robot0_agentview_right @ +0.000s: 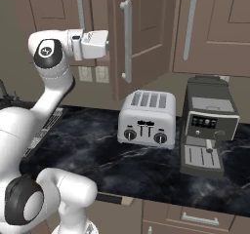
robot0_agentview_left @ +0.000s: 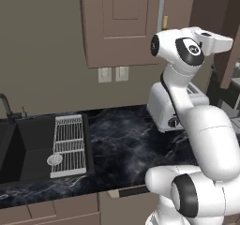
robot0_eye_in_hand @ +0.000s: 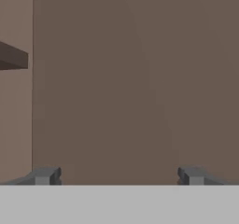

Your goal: Get the candle and the beer from the cabinet and move them to the dining counter.

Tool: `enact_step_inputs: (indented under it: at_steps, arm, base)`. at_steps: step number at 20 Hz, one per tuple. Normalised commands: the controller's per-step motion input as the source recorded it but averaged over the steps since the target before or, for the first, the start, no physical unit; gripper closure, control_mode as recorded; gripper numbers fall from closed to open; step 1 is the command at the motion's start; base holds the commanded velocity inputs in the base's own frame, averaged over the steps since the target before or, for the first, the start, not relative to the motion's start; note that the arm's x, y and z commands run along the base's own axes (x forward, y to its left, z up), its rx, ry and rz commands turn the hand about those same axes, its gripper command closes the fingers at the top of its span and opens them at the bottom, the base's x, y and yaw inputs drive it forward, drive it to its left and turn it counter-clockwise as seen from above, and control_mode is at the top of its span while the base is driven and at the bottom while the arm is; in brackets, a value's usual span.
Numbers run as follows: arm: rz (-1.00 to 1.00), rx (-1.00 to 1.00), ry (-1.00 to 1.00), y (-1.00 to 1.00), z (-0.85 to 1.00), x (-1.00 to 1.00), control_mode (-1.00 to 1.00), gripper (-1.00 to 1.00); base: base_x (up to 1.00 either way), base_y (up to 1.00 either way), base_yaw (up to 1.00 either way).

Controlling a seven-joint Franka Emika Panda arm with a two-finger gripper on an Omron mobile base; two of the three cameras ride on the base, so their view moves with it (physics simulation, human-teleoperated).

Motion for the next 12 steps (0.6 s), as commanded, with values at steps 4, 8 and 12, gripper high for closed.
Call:
enact_step_inputs:
  at_steps: [4,8,12]
  arm:
    - [0.0,0.0,0.0,-0.57,0.0,0.0,-1.0,-1.0]
    - [0.0,0.01,0.0,-0.7,0.0,-0.01,-1.0,-1.0]
    - [0.0,0.02,0.0,-0.73,0.0,-0.04,-1.0,-1.0]
  base:
    - [0.0,0.0,0.0]
    - [0.0,0.0,0.0]
    - [0.0,0.0,0.0]
